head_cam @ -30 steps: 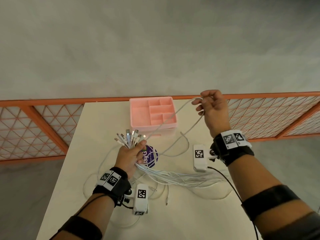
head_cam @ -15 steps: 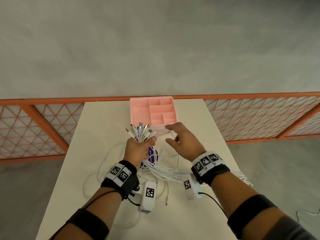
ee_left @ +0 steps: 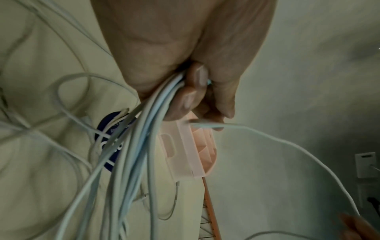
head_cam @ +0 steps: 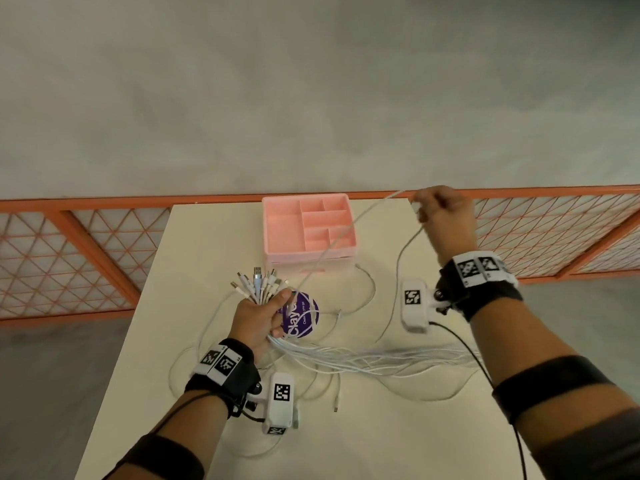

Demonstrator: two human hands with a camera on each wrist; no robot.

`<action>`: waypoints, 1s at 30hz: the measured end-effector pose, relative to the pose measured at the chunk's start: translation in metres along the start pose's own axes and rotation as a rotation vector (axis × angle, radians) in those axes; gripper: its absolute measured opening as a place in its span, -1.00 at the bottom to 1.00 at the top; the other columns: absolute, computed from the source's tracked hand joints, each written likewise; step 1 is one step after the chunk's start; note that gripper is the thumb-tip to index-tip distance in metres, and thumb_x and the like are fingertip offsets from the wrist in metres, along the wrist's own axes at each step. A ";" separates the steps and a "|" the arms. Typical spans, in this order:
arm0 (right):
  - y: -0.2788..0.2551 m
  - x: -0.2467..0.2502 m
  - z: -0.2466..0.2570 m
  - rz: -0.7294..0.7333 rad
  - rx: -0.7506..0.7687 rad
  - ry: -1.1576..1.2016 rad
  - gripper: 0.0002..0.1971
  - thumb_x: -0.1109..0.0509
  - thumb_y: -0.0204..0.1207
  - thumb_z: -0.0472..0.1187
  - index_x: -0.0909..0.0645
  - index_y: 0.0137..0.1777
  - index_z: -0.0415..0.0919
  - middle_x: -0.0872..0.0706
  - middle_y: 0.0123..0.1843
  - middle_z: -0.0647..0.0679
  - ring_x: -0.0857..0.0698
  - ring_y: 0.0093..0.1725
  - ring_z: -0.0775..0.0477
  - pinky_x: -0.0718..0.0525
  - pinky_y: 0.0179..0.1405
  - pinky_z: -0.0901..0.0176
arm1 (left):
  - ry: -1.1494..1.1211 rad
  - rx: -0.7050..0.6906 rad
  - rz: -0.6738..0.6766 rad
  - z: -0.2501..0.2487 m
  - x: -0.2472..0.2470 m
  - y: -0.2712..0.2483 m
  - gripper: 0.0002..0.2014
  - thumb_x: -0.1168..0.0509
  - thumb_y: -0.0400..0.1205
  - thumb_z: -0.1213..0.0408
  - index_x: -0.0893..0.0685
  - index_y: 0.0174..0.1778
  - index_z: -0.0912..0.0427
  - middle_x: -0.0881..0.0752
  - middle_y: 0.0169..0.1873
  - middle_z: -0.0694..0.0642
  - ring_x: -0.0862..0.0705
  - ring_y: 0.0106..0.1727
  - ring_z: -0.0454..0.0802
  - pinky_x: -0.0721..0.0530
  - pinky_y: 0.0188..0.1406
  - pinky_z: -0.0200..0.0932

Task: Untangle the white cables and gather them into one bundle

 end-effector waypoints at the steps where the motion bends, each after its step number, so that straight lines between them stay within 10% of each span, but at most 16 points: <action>1: 0.005 0.019 -0.007 -0.096 -0.046 0.051 -0.85 -0.37 0.58 -0.16 -0.75 -0.16 -0.10 -0.65 -0.43 -0.01 -0.54 -0.47 0.03 -0.50 -0.43 0.16 | -0.007 0.015 -0.011 0.003 0.002 0.000 -0.88 -0.44 0.62 0.32 -0.76 -0.13 0.31 -0.79 -0.28 0.16 -0.27 -0.65 -0.16 -0.28 -0.69 -0.30; 6: 0.015 0.095 -0.057 -0.454 -0.294 0.289 -0.78 -0.22 0.66 -0.22 -0.66 0.12 -0.26 -0.71 -0.33 -0.07 -0.54 -0.57 0.04 -0.50 -0.55 0.18 | -0.043 0.028 -0.059 0.008 0.007 0.001 -0.87 -0.45 0.62 0.28 -0.71 -0.13 0.27 -0.72 -0.33 0.14 -0.30 -0.65 -0.16 -0.30 -0.71 -0.31; 12: -0.019 0.088 -0.143 -0.208 -0.775 0.112 -0.70 -0.23 0.68 -0.23 -0.53 0.31 -0.39 -0.78 -0.02 -0.18 -0.75 -0.17 -0.07 -0.76 -0.03 0.01 | -0.164 -0.033 -0.024 -0.015 -0.017 -0.005 -0.63 -0.30 0.71 0.00 -0.52 -0.34 0.13 -0.38 -0.59 -0.02 -0.27 -0.64 -0.15 -0.29 -0.66 -0.27; 15: -0.039 0.030 -0.126 -0.012 -0.574 0.059 -0.62 -0.41 0.61 -0.19 -0.56 0.37 -0.35 -0.78 0.12 -0.22 -0.80 -0.12 -0.11 -0.74 -0.20 0.06 | -0.180 -0.064 0.011 -0.027 -0.032 -0.009 -0.60 -0.28 0.69 -0.06 -0.46 -0.37 0.10 -0.31 -0.61 -0.03 -0.25 -0.63 -0.13 -0.29 -0.62 -0.24; 21: -0.154 -0.142 -0.042 0.975 -0.098 -0.142 -0.52 -0.60 0.42 0.01 -0.62 0.32 -0.04 -0.78 -0.04 0.13 -0.74 -0.05 0.17 -0.66 0.06 0.31 | -0.166 -0.156 0.026 -0.050 -0.055 -0.017 -0.56 -0.23 0.72 -0.10 -0.44 -0.36 0.12 -0.27 -0.57 0.00 -0.24 -0.61 -0.10 -0.31 -0.59 -0.21; 30: -0.149 -0.110 -0.140 0.924 -0.087 -0.755 -0.68 -0.34 0.58 0.16 -0.66 -0.14 -0.09 -0.77 -0.16 -0.04 -0.73 -0.13 -0.08 -0.63 -0.13 0.13 | -0.372 -0.183 -0.096 -0.078 -0.006 -0.007 -0.52 -0.21 0.71 -0.17 -0.37 -0.43 0.04 -0.28 -0.60 -0.06 -0.21 -0.64 -0.14 -0.26 -0.63 -0.26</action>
Point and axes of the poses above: each hand's wrist, its own y-axis towards the middle knuckle, its own x-axis out of the back of the hand, z = x × y, the point moved 8 cm from there along y, towards the middle knuckle
